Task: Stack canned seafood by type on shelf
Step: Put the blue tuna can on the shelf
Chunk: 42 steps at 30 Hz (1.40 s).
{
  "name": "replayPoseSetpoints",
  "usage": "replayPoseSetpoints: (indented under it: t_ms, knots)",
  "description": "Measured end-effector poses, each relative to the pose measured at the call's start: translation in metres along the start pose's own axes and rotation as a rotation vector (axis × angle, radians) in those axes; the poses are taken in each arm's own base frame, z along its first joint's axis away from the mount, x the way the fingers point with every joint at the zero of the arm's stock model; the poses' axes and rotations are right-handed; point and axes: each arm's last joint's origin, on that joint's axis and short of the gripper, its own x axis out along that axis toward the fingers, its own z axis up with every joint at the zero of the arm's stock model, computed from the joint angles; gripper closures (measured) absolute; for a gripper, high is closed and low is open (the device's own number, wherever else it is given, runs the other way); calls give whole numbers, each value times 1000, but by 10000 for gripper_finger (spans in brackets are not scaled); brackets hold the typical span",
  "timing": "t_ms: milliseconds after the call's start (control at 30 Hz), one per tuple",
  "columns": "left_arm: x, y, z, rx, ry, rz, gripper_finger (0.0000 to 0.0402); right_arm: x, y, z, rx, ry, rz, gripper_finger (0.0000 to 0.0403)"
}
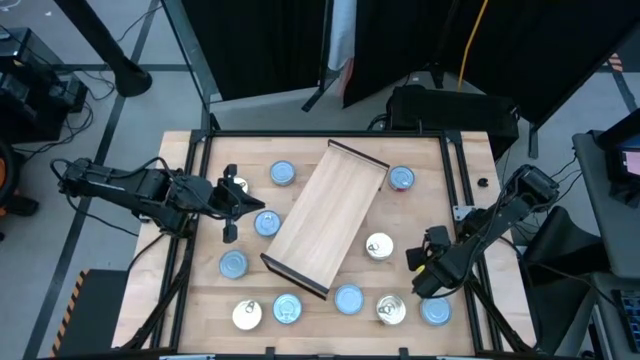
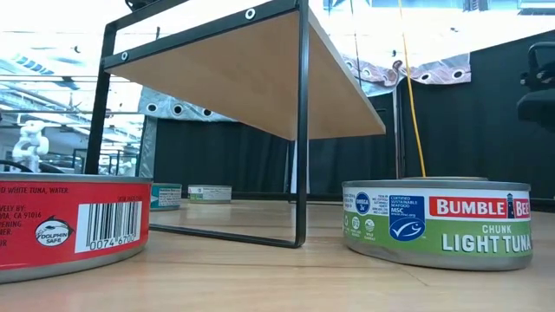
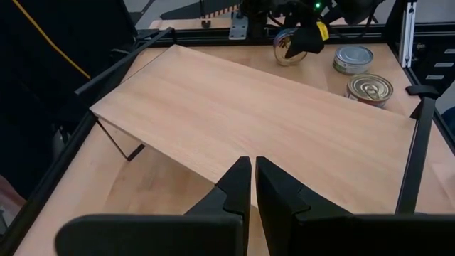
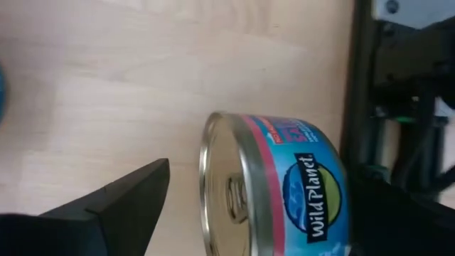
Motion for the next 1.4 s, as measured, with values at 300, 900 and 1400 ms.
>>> replayPoseSetpoints:
  t_ms: [300,900,1400]
  knots:
    - [0,0,0,-1,0,0,374,2,1,-1,1,-4,21,134]
    - [0,0,0,-5,1,-1,374,7,5,-4,-9,4,73,224]
    - [0,0,1,-1,-5,5,374,-101,23,13,-137,-183,381,223]
